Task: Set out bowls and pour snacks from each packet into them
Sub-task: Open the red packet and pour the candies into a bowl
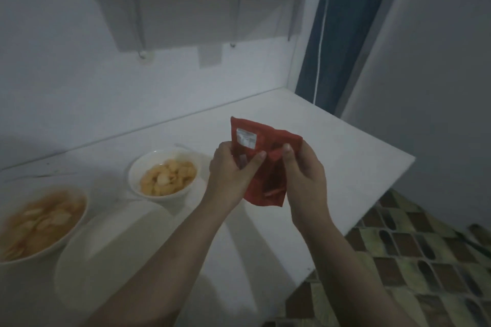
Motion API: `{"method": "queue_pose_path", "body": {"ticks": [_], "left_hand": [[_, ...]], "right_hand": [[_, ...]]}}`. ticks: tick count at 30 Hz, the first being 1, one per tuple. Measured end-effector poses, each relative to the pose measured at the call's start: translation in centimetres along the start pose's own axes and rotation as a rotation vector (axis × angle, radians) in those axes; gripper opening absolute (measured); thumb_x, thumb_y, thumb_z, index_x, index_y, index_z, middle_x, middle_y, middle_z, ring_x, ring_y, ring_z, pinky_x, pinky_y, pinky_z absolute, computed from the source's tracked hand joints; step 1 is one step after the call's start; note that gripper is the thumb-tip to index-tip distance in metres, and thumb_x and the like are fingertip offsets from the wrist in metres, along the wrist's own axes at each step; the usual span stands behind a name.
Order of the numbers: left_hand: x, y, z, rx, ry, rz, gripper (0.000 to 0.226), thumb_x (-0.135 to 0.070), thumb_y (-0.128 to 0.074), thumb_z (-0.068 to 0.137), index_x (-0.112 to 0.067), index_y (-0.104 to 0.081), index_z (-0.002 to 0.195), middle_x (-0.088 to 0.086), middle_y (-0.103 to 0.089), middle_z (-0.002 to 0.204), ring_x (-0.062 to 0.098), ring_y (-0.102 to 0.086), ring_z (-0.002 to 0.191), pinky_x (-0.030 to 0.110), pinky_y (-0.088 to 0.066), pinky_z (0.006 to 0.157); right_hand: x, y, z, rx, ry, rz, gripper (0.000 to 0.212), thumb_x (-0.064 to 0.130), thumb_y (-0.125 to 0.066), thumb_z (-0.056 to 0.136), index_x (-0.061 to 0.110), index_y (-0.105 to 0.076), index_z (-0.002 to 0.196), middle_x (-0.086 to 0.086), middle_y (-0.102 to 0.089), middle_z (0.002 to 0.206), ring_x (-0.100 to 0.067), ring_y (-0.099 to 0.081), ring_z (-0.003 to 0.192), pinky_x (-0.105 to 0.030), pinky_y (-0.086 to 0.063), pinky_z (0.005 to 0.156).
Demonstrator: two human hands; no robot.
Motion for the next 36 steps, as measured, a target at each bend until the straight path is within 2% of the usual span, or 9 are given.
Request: {"method": "queue_pose_path", "body": {"ticks": [4,8,11,15,20,23,26,30,36], "left_hand": [[2.0,-3.6,-0.7,0.053,0.097,-0.033,0.02,-0.045,-0.065,0.08,-0.031,-0.055,0.088,-0.012,-0.063,0.094,0.009,-0.063,0.09,0.028,-0.051,0.08],[3.7,-4.4,-1.6,0.023,0.16,-0.065,0.005,-0.035,-0.057,0.095,-0.031,-0.055,0.095,-0.015,-0.06,0.092,-0.001,-0.059,0.085,0.022,-0.047,0.072],[4.2,-4.4,-2.4,0.015,0.191,-0.105,0.018,-0.04,-0.053,0.096,-0.028,-0.054,0.11,-0.017,-0.059,0.096,0.001,-0.061,0.092,0.018,-0.047,0.07],[3.8,-3.9,-2.7,-0.018,0.245,-0.042,0.041,-0.047,-0.049,0.096,-0.026,-0.043,0.13,-0.009,-0.05,0.118,0.006,-0.056,0.096,0.023,-0.045,0.076],[2.5,-4.7,-2.5,0.102,0.307,-0.041,0.043,-0.062,-0.039,0.094,-0.026,-0.055,0.109,-0.008,-0.065,0.098,0.007,-0.062,0.091,0.036,-0.051,0.089],[2.2,-4.4,-2.0,0.112,0.29,-0.015,0.031,-0.052,-0.047,0.096,-0.025,-0.057,0.106,-0.006,-0.067,0.099,0.011,-0.065,0.092,0.042,-0.054,0.091],[1.8,-3.8,-1.5,0.066,0.233,0.007,0.019,-0.037,-0.047,0.097,-0.024,-0.06,0.097,-0.002,-0.069,0.093,0.017,-0.066,0.092,0.042,-0.055,0.087],[0.8,-3.7,-1.4,0.041,0.153,0.009,0.019,-0.032,-0.046,0.096,-0.025,-0.062,0.091,-0.002,-0.068,0.09,0.019,-0.065,0.091,0.038,-0.052,0.079],[0.3,-3.5,-1.5,0.056,0.119,-0.004,0.021,-0.029,-0.05,0.095,-0.024,-0.065,0.082,-0.007,-0.064,0.076,0.013,-0.063,0.077,0.029,-0.047,0.065]], "right_hand": [[-3.4,1.3,-1.0,0.106,-0.086,0.03,0.024,0.032,-0.047,0.102,0.044,-0.067,0.102,0.018,-0.071,0.105,-0.007,-0.066,0.103,-0.03,-0.055,0.091],[-6.0,1.2,-2.3,0.223,-0.19,0.119,0.032,0.045,-0.038,0.097,0.038,-0.067,0.108,0.019,-0.071,0.107,-0.001,-0.065,0.106,-0.02,-0.052,0.088],[-7.8,0.8,-2.7,0.283,-0.308,0.212,0.048,0.053,-0.03,0.095,0.033,-0.071,0.11,0.008,-0.071,0.114,-0.008,-0.063,0.113,-0.03,-0.049,0.094],[-8.6,0.7,-1.8,0.292,-0.375,0.214,0.043,0.035,-0.031,0.106,0.022,-0.072,0.11,0.001,-0.072,0.111,-0.015,-0.066,0.108,-0.043,-0.051,0.098],[-8.9,-0.3,-0.9,0.347,-0.416,0.103,0.028,0.025,-0.045,0.102,0.026,-0.07,0.114,0.007,-0.073,0.107,-0.014,-0.069,0.099,-0.036,-0.056,0.089],[-9.0,-0.8,-0.8,0.367,-0.416,0.084,0.025,0.03,-0.048,0.102,0.034,-0.067,0.117,0.012,-0.071,0.11,-0.008,-0.069,0.101,-0.034,-0.056,0.09],[-8.7,-0.9,-0.7,0.368,-0.389,0.108,0.027,0.031,-0.047,0.102,0.039,-0.064,0.122,0.015,-0.069,0.115,-0.002,-0.067,0.102,-0.03,-0.057,0.089],[-8.0,-0.8,-0.1,0.34,-0.31,0.097,0.031,0.029,-0.047,0.103,0.041,-0.058,0.129,0.019,-0.063,0.118,0.007,-0.064,0.099,-0.022,-0.057,0.082],[-8.0,-0.4,-0.2,0.313,-0.295,0.06,0.02,0.028,-0.048,0.102,0.031,-0.059,0.119,0.006,-0.064,0.107,-0.004,-0.068,0.095,-0.029,-0.06,0.081]]}}
Point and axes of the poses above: each hand's wrist, its own z-axis towards the middle knuckle, its own y-axis out of the back of the hand, x = y × z, the point moved 10 cm from there along z, towards the middle knuckle
